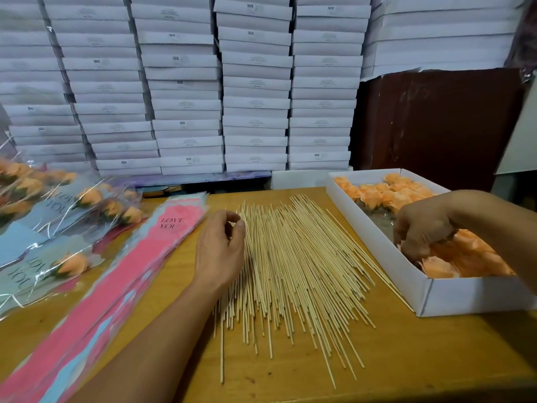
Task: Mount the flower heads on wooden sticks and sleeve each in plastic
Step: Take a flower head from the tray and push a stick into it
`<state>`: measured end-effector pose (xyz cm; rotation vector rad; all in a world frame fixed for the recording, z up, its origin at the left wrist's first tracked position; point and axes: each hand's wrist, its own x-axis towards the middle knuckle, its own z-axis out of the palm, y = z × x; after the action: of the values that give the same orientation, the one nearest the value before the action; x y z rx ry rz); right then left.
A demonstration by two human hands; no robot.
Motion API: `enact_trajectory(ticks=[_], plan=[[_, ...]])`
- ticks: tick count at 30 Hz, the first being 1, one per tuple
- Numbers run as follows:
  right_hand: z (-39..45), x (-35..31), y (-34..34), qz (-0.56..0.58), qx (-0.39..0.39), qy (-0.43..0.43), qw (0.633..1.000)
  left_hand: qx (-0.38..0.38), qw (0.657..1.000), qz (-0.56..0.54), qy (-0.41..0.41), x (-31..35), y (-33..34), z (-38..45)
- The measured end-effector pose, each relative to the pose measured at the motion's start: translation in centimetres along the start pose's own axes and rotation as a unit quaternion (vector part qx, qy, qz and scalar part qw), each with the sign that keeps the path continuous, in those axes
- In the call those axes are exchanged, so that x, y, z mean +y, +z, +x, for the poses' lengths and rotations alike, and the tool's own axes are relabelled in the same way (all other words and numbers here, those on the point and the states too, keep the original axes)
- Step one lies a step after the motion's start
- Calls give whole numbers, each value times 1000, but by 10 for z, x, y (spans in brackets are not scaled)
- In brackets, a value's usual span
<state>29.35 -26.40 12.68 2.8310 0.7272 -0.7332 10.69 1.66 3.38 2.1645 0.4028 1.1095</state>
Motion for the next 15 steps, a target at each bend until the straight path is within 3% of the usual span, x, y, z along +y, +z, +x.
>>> enact_trajectory(ticks=[11,15], plan=[[-13,5,-24,39,146,-7,989,-18,999,-42,-2,8,4,-1],[-33,-31,-34,46,288,-62,955,-55,991,-122,6,15,1,-3]])
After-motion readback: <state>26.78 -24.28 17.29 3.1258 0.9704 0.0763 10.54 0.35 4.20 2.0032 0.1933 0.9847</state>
